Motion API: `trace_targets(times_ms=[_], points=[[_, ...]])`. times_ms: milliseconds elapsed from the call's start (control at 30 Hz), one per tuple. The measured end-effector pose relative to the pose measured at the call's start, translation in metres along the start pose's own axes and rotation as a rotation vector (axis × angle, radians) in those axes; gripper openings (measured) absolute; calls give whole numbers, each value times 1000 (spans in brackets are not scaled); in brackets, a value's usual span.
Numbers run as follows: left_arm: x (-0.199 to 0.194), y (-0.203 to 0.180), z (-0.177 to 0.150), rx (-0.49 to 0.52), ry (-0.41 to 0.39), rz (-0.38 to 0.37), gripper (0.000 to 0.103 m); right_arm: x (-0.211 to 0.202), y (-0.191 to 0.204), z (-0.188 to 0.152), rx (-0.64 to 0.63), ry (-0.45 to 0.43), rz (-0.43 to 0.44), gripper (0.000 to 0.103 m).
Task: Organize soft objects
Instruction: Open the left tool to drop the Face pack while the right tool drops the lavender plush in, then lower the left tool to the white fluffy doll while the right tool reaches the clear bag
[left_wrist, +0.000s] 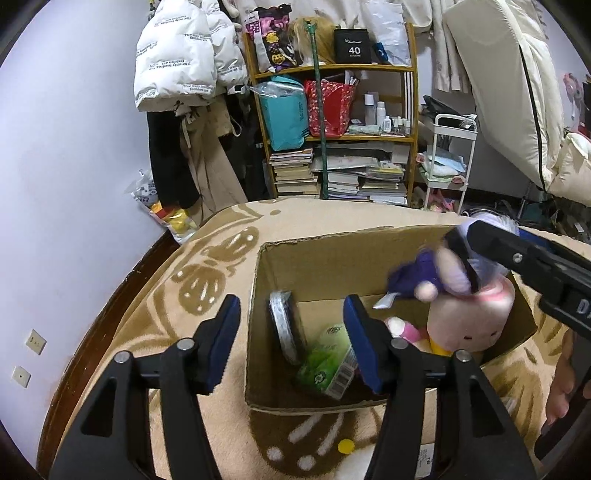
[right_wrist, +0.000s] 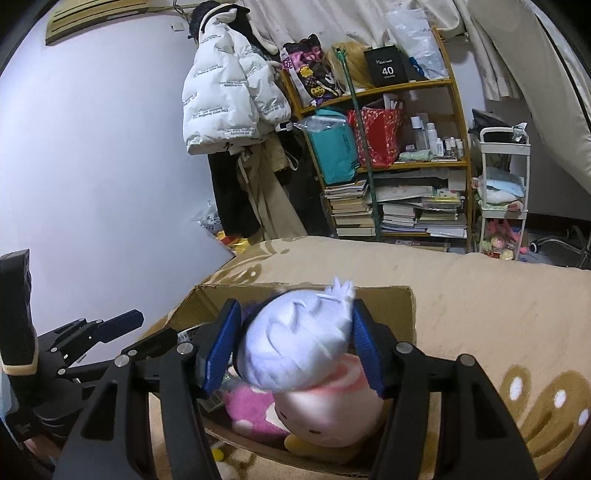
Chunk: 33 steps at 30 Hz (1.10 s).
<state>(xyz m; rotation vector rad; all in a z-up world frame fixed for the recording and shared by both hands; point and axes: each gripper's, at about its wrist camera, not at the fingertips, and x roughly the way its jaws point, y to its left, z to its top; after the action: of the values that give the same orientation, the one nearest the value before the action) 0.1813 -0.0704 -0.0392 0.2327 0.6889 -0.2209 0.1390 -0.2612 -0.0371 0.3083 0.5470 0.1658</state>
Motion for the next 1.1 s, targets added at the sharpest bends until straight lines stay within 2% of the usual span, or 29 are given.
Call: trace_targets(times_ms=[67,167,200,267,367,467,767,1100], points=[[-2,2,-2,-7,1,8,62,-3,1,1,-3,-8,2,78],[-10,7,-5,-30,1,10,65,-9,2,3,-10,-10,-9,81],[-12,8,-7,-34,2,10,66,-10,3,4,-12,-9,-14,87],[-19,10,-10,-37,3,21,74,-15,4,4,-15,-14,-16,92],[-34,12,-15,-37,-17,46,83,-23,7,6,-16,-20,-26,94],[-47,14,-20,-37,-23,59,91,-33,10,5,-17,-29,-41,103],[-83,17,-30,-44,-41,105,96,-66,13,0,-12,-12,-112,103],[-116,20,-51,-57,-26,114,98,-107,9,-14,-11,14,-213,103]])
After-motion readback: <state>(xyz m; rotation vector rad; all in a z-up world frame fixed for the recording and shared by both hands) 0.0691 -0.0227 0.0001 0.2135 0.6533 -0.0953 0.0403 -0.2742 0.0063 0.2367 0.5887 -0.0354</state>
